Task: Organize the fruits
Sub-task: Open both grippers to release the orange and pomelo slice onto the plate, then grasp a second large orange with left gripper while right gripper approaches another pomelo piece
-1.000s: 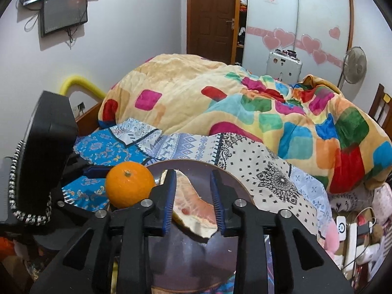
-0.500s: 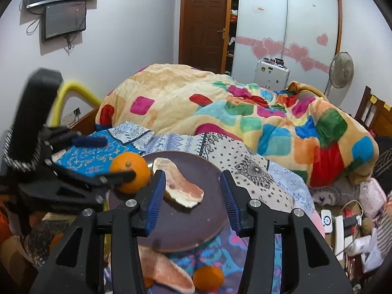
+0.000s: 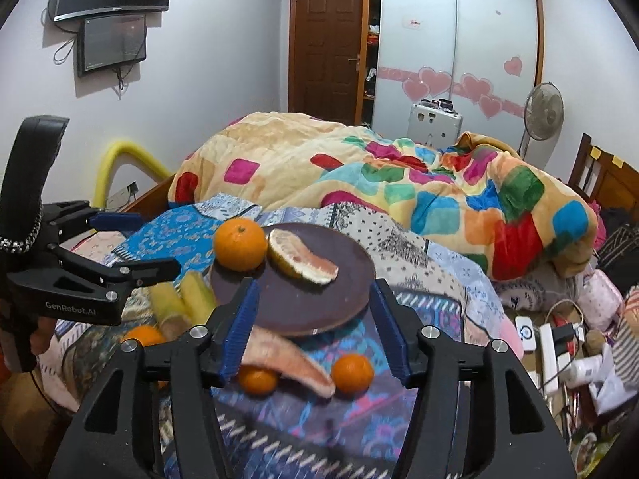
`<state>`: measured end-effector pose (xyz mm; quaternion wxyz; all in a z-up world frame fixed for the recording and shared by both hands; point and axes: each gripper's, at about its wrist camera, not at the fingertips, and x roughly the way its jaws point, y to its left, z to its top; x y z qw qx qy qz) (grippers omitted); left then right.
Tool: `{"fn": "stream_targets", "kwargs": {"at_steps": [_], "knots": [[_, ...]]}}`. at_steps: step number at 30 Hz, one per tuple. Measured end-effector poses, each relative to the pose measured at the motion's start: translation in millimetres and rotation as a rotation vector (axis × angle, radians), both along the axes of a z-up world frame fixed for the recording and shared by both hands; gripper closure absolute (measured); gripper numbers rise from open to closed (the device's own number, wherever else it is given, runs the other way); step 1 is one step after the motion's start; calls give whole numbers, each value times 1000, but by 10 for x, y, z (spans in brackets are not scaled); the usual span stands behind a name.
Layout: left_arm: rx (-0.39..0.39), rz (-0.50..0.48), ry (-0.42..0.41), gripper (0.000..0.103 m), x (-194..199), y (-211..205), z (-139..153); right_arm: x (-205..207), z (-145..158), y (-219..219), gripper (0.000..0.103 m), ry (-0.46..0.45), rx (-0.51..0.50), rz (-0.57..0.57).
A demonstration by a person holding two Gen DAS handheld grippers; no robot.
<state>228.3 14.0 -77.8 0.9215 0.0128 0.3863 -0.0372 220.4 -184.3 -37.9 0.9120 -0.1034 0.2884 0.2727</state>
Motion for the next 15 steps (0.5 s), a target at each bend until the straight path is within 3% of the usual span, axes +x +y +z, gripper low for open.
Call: {"fn": "stream_targets", "kwargs": {"at_steps": [10, 15], "knots": [[-7, 20, 77, 18, -348, -129, -408, -407, -223, -79, 39, -9, -19, 9], [-41, 24, 63, 16, -468, -165, -463, -491, -361, -100, 37, 20, -17, 12]]}}
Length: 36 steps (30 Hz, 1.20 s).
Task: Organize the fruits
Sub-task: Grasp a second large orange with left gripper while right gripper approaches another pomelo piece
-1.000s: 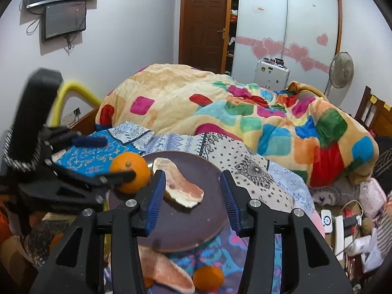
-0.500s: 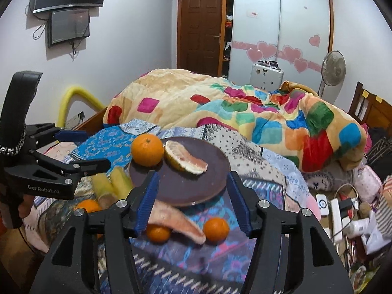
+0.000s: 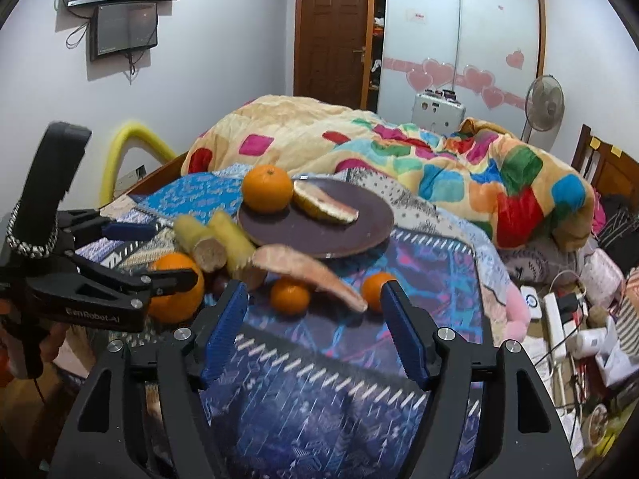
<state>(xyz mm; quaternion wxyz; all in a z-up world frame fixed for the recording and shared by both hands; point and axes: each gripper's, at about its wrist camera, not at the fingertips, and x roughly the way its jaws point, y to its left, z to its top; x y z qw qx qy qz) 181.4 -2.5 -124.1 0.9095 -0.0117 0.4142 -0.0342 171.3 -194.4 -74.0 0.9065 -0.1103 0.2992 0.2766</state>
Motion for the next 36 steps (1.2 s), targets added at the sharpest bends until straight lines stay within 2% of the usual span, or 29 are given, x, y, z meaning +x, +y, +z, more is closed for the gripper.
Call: {"fn": "stream_targets", "kwargs": {"at_steps": [7, 12, 14, 17, 18, 21, 25, 31, 36], "knots": [[-43, -13, 38, 16, -7, -25, -60, -29, -140, -74, 37, 36, 2, -2], [-5, -19, 60, 16, 7, -93, -182, -28, -182, -105, 37, 48, 6, -6], [-12, -19, 69, 16, 27, -92, -227, -28, -188, -100, 37, 49, 5, -3], [-38, -36, 80, 19, 35, -79, -261, -34, -203, -79, 37, 49, 3, 3], [-34, -43, 77, 26, 29, -87, -256, -24, -210, -66, 37, 52, 4, 6], [-23, -71, 61, 36, -10, -96, -212, 19, -232, -4, 37, 54, -3, 12], [5, -71, 55, 37, -70, -79, -164, 86, -258, 74, 37, 64, -1, 23], [-34, -35, -1, 37, -160, 148, 52, 171, -281, 198, 37, 65, -16, 37], [-35, -11, -48, 37, -159, 293, 235, 249, -294, 283, 37, 58, -37, 41]]}}
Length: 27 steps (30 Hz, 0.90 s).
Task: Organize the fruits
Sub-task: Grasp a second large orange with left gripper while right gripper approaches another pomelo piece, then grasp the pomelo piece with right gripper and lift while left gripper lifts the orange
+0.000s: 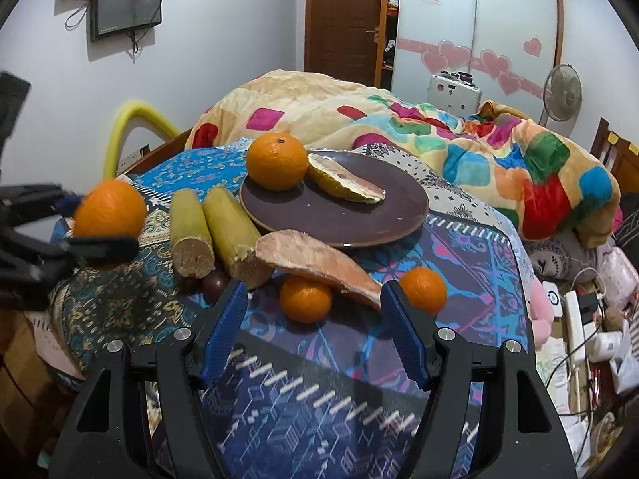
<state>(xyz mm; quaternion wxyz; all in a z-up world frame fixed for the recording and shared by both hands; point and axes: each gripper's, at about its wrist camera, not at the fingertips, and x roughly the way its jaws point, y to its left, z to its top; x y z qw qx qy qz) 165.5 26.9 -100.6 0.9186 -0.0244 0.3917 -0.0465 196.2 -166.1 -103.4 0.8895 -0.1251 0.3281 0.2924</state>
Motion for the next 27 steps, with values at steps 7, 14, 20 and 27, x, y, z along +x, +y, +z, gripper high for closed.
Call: {"fn": "stream_targets", "kwargs": {"at_steps": [7, 14, 20, 27], "knots": [[-2, 12, -17, 37, 121, 122, 47, 152, -58, 134, 37, 7, -43, 10], [-15, 5, -13, 37, 242, 152, -45, 216, -143, 224, 37, 5, -86, 23], [-17, -1, -2, 37, 311, 138, -108, 230, -146, 234, 48, -8, -84, 24], [-18, 2, -8, 37, 344, 124, -78, 97, -31, 268, 73, -82, -90, 27]]}}
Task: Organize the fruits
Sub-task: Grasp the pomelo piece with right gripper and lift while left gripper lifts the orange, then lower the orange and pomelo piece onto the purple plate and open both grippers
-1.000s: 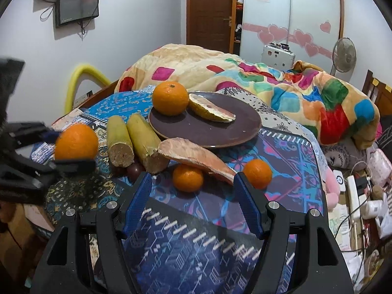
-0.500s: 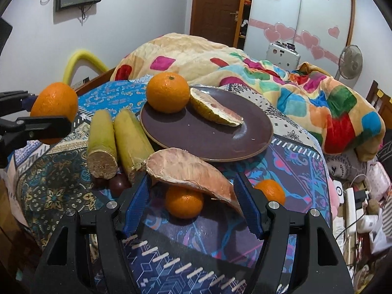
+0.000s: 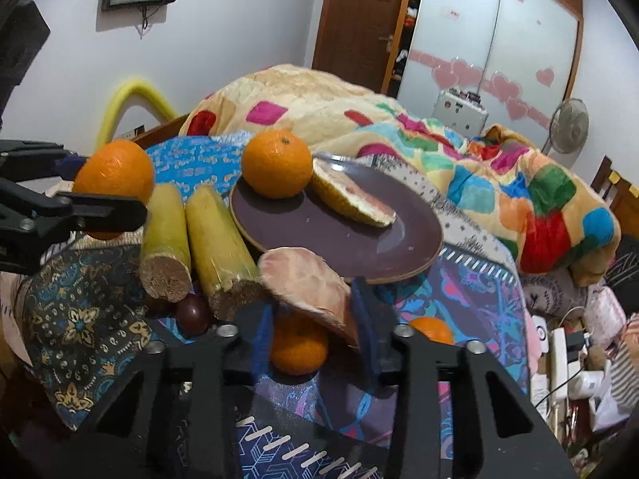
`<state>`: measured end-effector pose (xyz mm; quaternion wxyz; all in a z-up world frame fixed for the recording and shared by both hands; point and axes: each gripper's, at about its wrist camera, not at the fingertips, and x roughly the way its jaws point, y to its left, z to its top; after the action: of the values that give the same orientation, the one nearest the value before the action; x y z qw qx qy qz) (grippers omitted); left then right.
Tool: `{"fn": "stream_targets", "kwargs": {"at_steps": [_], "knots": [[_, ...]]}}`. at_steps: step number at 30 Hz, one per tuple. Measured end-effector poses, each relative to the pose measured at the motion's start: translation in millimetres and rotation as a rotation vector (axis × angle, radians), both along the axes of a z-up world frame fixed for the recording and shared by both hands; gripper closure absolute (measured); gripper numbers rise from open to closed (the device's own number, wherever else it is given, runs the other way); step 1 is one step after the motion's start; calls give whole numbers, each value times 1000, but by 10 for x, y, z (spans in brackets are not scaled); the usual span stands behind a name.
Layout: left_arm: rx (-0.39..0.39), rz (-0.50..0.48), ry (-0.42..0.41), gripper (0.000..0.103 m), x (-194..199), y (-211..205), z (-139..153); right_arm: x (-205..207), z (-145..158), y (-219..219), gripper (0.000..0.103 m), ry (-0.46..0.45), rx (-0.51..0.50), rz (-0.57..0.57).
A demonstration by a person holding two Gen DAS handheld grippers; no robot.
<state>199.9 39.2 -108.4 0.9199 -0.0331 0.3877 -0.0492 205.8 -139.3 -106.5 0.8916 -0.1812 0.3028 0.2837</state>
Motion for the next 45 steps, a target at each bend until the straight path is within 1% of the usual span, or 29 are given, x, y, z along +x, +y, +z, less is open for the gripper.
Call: {"fn": "stream_targets", "kwargs": {"at_steps": [3, 6, 11, 15, 18, 24, 27, 31, 35, 40, 45], "knots": [[-1, -4, -8, 37, -10, -27, 52, 35, 71, -52, 78, 23, 38, 0], [3, -12, -21, 37, -38, -62, 118, 28, 144, -94, 83, 5, 46, -15], [12, -19, -39, 37, -77, -118, 230, 21, 291, -227, 87, 33, 110, -24], [8, -24, -46, 37, -69, -158, 323, 6, 387, -331, 88, 38, 143, -41], [19, -24, -53, 37, -44, -196, 390, -16, 472, -392, 88, 30, 165, -49], [17, -30, -53, 37, 128, -248, 456, 33, 595, -466, 88, 28, 196, -59], [17, -46, -33, 37, 265, -301, 429, 91, 638, -494, 88, 16, 204, -67], [12, -66, 0, 37, 436, -371, 354, 253, 682, -505, 88, 28, 231, -77], [34, -83, 29, 37, 603, -451, 245, 386, 678, -492, 88, 37, 241, -83], [53, -102, 70, 37, 803, -520, 100, 574, 615, -424, 88, 71, 245, -79], [72, -119, 90, 37, 952, -569, 15, 785, 499, -324, 88, 115, 236, -73]]}}
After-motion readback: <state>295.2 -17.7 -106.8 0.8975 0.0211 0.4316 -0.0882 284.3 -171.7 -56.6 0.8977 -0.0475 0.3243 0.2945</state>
